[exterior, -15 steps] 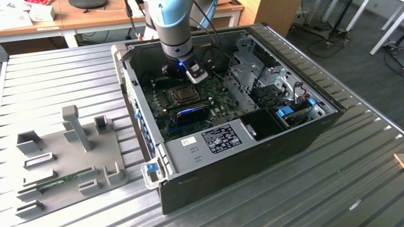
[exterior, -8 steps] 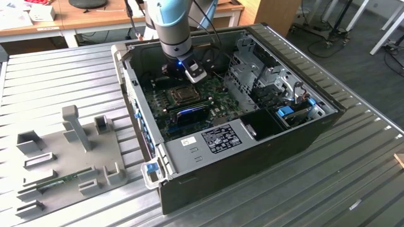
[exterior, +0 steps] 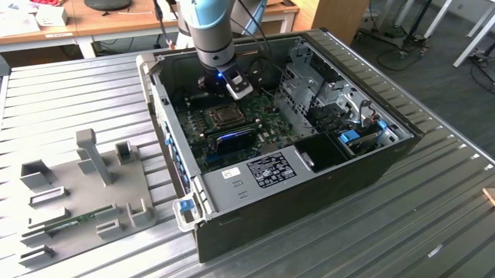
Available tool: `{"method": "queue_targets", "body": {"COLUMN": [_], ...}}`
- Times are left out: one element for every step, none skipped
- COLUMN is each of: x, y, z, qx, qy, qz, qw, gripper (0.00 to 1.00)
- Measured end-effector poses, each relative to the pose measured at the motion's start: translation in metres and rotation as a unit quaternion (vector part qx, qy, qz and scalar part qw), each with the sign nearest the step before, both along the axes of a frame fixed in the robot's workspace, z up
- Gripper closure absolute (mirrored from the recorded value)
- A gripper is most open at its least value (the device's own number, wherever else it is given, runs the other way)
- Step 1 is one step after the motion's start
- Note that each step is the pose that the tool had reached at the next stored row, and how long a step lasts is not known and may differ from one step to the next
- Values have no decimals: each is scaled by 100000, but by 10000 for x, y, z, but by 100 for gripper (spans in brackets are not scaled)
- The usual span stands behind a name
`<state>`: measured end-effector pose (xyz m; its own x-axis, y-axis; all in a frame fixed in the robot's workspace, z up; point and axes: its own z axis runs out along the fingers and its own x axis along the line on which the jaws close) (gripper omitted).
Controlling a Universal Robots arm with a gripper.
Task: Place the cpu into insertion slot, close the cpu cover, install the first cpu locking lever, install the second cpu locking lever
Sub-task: 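Install the first cpu locking lever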
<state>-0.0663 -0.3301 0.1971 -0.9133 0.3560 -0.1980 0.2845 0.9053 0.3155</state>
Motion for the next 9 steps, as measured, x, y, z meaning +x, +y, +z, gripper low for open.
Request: {"method": "queue_targets", "body": {"x": [0, 0, 0, 0, 0, 0, 0, 0, 0], "y": [0, 0, 0, 0, 0, 0, 0, 0, -1], "z": [17, 34, 50, 62, 68, 70, 70, 73, 80], "qx": [-3, -5, -3, -2, -5, 0, 9, 3, -22], "qy": [1, 0, 0, -3, -4, -6, -13, -9, 10], "qz": [-39, -79, -115, -148, -164, -172, -172, -173, -173], "qw": [100000, 100000, 100000, 100000, 100000, 100000, 100000, 100000, 100000], "gripper": [89, 89, 89, 89, 89, 89, 89, 89, 89]}}
